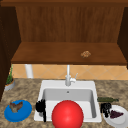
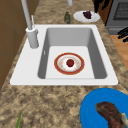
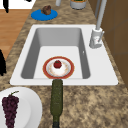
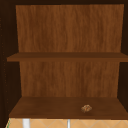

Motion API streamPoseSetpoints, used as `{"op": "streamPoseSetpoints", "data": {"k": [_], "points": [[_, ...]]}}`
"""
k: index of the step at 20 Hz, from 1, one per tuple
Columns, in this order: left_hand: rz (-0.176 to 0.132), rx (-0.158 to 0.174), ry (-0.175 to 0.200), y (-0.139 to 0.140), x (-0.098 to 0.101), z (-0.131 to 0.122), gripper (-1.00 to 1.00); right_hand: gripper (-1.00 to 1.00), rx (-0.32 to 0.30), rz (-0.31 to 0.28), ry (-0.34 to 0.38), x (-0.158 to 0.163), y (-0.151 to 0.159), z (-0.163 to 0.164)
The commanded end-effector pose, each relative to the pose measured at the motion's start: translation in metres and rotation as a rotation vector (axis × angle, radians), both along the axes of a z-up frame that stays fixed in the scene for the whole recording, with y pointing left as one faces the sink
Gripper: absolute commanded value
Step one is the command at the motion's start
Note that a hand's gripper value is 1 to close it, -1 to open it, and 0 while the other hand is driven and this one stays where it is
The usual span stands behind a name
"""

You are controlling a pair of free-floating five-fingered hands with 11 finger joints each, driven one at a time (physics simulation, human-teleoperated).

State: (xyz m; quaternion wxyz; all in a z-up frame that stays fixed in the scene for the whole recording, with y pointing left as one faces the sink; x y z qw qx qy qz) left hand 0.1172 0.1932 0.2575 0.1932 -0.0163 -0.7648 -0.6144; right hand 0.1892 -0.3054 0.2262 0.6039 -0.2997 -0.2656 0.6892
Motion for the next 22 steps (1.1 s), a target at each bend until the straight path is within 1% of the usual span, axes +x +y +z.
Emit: {"op": "streamPoseSetpoints", "data": {"k": [1,2,3,6,8,9,10,13,18,22], "points": [[0.016,0.000,0.000,0.004,0.000,0.000,-1.00,0.00,0.000,0.000,0.000,0.000,0.000,0.000],[0.000,0.000,0.000,0.000,0.000,0.000,0.00,-1.00,0.000,0.024,0.000,0.000,0.005,0.000],[-0.008,0.009,-0.004,0.001,0.000,0.000,0.00,-1.00,0.001,0.036,0.004,0.000,0.006,0.001],[-0.001,0.009,-0.017,0.001,0.000,0.000,0.00,-1.00,-0.014,0.058,0.002,0.002,0.014,0.008],[0.003,0.009,-0.023,0.001,0.000,0.000,0.00,-1.00,-0.008,0.069,-0.022,0.000,0.015,0.012],[0.005,0.009,-0.026,0.001,0.000,0.000,0.00,-1.00,-0.007,0.073,-0.048,-0.001,0.016,0.015],[0.006,0.008,-0.029,0.001,0.000,0.000,0.00,-1.00,-0.005,0.065,-0.070,-0.001,0.019,0.016],[0.010,0.008,-0.035,0.001,0.001,0.000,0.00,-1.00,0.006,0.083,-0.073,0.001,0.029,0.022],[0.015,0.006,-0.041,0.001,0.001,0.000,0.00,-1.00,0.018,0.090,-0.117,0.005,0.045,0.035],[0.017,0.006,-0.044,0.001,0.001,-0.001,0.00,-1.00,0.028,0.110,-0.150,0.007,0.058,0.045]]}}
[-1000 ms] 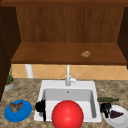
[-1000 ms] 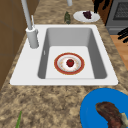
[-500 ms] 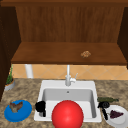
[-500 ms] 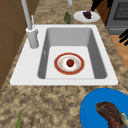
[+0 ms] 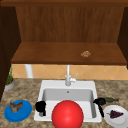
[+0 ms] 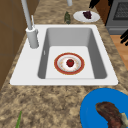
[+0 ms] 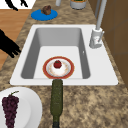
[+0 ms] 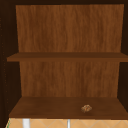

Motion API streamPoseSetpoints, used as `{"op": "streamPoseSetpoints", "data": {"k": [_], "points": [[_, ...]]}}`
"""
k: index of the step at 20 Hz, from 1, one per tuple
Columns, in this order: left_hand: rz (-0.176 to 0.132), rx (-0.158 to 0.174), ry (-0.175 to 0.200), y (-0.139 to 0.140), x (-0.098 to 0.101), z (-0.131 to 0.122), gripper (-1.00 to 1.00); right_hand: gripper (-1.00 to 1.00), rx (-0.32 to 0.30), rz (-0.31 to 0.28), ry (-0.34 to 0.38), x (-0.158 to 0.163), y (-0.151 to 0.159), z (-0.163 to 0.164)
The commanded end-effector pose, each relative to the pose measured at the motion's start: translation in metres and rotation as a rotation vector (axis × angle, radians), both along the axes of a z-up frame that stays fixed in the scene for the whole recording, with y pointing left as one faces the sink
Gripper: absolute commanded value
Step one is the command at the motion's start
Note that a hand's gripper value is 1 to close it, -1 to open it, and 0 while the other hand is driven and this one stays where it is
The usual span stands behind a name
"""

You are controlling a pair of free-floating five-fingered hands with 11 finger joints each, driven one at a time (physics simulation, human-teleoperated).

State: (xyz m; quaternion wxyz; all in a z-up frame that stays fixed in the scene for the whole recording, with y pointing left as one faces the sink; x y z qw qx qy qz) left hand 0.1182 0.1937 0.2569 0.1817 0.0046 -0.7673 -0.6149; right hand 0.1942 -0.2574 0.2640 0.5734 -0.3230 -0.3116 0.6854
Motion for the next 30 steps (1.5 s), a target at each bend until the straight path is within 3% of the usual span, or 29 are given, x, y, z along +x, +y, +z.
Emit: {"op": "streamPoseSetpoints", "data": {"k": [1,11,13,14,18,23,30], "points": [[0.000,0.000,0.000,0.000,0.000,0.000,0.00,-1.00,0.012,0.064,-0.055,0.003,0.012,0.011],[0.003,-0.001,-0.003,0.000,0.000,0.000,0.00,-1.00,0.061,0.072,-0.160,0.033,0.040,0.049],[0.003,-0.001,-0.003,0.000,0.000,0.000,0.00,-1.00,0.045,0.062,-0.142,0.036,0.034,0.056],[0.003,-0.001,-0.004,0.000,0.000,0.000,0.00,-1.00,0.050,0.030,-0.132,0.034,0.023,0.061],[0.004,-0.001,-0.004,0.000,0.000,0.000,0.00,-1.00,0.146,0.069,-0.157,0.039,0.000,0.077],[0.004,-0.001,-0.004,0.000,0.000,0.000,0.00,-1.00,0.210,0.074,-0.173,0.039,-0.027,0.097],[0.004,-0.002,-0.005,0.000,0.000,0.000,0.00,-1.00,0.223,0.074,-0.168,0.039,-0.072,0.126]]}}
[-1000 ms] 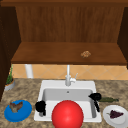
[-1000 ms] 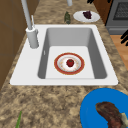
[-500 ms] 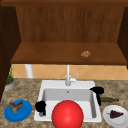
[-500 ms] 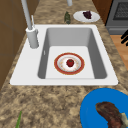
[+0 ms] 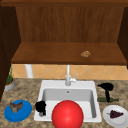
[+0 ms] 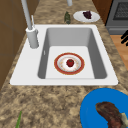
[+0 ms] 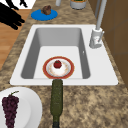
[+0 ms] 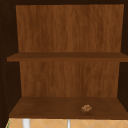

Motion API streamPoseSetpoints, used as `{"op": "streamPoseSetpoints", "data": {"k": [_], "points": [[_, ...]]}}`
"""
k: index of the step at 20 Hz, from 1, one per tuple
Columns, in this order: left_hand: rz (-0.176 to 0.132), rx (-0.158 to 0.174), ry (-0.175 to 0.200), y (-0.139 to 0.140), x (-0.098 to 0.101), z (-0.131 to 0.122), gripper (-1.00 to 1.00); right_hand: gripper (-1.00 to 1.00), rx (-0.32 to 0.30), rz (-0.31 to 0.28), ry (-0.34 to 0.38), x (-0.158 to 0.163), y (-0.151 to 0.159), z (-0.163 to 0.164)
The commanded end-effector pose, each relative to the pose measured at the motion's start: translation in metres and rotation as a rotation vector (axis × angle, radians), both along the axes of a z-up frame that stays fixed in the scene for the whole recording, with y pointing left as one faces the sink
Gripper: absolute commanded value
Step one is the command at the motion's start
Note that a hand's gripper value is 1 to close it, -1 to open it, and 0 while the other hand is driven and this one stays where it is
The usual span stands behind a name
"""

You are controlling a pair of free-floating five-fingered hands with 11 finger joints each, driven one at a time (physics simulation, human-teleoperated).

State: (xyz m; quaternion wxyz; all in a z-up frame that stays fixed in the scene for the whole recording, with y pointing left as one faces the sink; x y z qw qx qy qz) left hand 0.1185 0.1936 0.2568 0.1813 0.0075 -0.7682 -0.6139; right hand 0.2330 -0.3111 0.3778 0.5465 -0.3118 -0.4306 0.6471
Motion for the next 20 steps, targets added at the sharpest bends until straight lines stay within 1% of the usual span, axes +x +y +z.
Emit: {"op": "streamPoseSetpoints", "data": {"k": [1,7,12,20], "points": [[0.000,0.000,0.000,0.000,0.000,0.000,0.00,-1.00,0.045,0.000,0.000,0.000,-0.024,0.017],[0.000,0.000,0.000,0.000,0.000,0.000,0.00,-1.00,0.066,0.000,0.000,0.000,-0.059,0.044],[0.000,0.000,0.000,0.000,0.000,0.000,0.00,-1.00,0.066,0.001,0.010,0.000,-0.091,0.056],[0.000,0.000,0.000,0.000,0.000,0.000,0.00,-1.00,0.088,0.007,-0.004,0.015,-0.148,0.054]]}}
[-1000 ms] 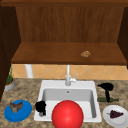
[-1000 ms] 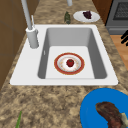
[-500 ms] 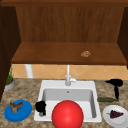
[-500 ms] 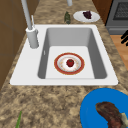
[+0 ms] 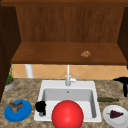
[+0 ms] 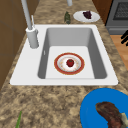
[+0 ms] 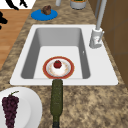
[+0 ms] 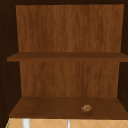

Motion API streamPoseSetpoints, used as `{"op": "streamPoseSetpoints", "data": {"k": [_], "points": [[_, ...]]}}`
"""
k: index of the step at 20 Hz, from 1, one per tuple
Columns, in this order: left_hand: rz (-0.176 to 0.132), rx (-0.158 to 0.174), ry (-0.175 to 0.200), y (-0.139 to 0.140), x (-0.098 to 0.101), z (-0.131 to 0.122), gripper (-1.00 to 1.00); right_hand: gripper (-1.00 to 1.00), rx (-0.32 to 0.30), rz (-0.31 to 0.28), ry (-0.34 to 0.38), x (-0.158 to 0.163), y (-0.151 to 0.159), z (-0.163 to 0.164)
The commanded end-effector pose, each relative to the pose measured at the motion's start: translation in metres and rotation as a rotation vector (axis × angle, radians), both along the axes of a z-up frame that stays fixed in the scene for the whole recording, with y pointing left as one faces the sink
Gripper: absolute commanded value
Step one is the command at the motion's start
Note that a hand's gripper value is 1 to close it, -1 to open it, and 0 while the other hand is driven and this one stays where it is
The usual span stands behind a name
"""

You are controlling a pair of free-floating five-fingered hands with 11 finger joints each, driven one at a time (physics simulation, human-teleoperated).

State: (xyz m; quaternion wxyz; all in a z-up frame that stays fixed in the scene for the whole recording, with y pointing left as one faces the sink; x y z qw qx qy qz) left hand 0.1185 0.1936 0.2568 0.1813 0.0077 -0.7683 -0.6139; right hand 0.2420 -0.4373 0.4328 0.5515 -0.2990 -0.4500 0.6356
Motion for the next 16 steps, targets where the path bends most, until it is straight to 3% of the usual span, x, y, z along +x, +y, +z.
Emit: {"op": "streamPoseSetpoints", "data": {"k": [1,7,9,16], "points": [[0.000,0.000,0.000,0.000,0.000,0.000,0.00,-1.00,0.035,0.001,0.000,0.007,-0.029,-0.001],[0.000,0.000,0.000,0.000,0.000,0.000,0.00,-1.00,-0.004,-0.019,-0.014,0.001,-0.048,-0.002],[0.000,0.000,0.000,0.000,0.000,0.000,0.00,-1.00,-0.029,0.003,-0.018,-0.001,-0.050,-0.023],[0.000,0.000,0.000,0.000,0.000,0.000,0.00,-1.00,0.007,0.032,-0.031,0.029,-0.090,-0.065]]}}
